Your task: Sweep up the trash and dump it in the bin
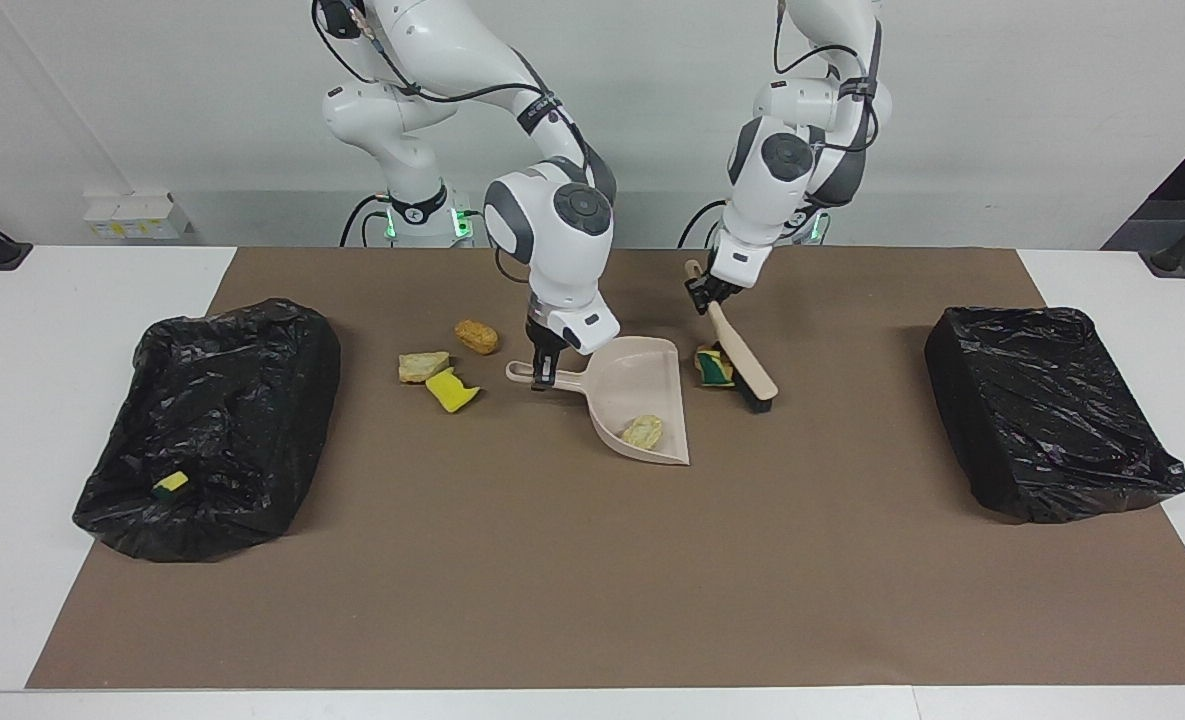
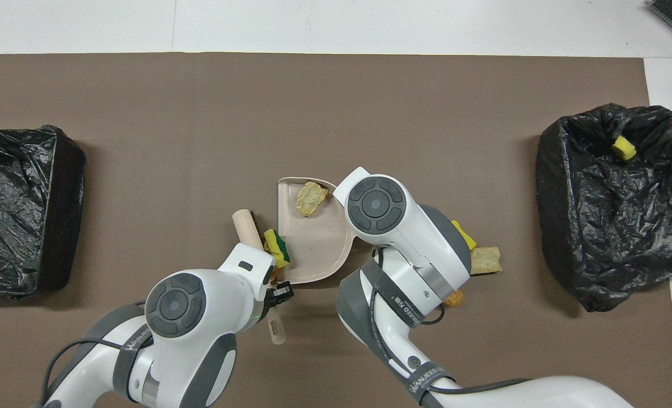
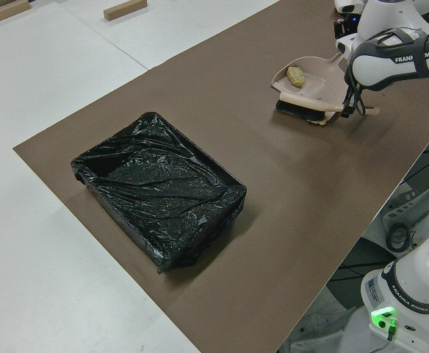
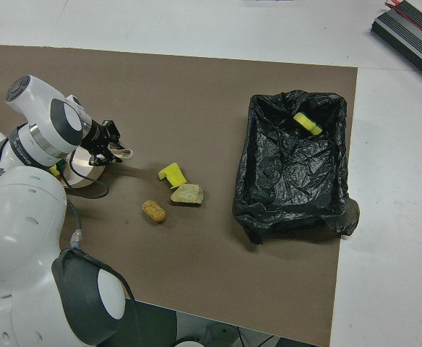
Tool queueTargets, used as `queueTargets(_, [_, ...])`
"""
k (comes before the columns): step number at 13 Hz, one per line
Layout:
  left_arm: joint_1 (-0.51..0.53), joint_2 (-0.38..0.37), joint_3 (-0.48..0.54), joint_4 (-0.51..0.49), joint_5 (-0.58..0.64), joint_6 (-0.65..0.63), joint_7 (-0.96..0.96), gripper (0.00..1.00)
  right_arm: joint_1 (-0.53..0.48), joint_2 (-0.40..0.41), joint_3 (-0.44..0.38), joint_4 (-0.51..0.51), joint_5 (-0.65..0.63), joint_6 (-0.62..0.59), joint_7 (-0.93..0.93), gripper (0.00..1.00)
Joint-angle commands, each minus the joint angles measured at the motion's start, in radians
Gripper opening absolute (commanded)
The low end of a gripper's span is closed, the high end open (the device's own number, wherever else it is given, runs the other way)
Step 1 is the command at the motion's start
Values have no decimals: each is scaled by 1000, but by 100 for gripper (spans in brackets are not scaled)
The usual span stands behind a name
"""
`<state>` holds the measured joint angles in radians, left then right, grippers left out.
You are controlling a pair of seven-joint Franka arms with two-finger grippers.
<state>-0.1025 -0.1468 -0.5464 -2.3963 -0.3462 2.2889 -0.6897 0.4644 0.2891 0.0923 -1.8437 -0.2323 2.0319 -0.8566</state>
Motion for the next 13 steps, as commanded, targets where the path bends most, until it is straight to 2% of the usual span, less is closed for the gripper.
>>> queueTargets(1, [-17, 67, -36, 75, -5, 17, 44, 0, -12, -4, 6, -16, -13, 34, -15, 0])
queueTargets(5, [-22, 73, -64, 126, -40, 15, 33, 0, -12, -4, 6, -12, -12, 27, -16, 0])
queueTargets(7, [-8, 53, -55, 158, -63, -17, 32, 0, -15, -4, 6, -11, -13, 22, -16, 0])
queueTargets(13, [17, 41, 84, 255, -68, -212, 41, 0, -15, -4, 6, -8, -12, 16, -16, 0])
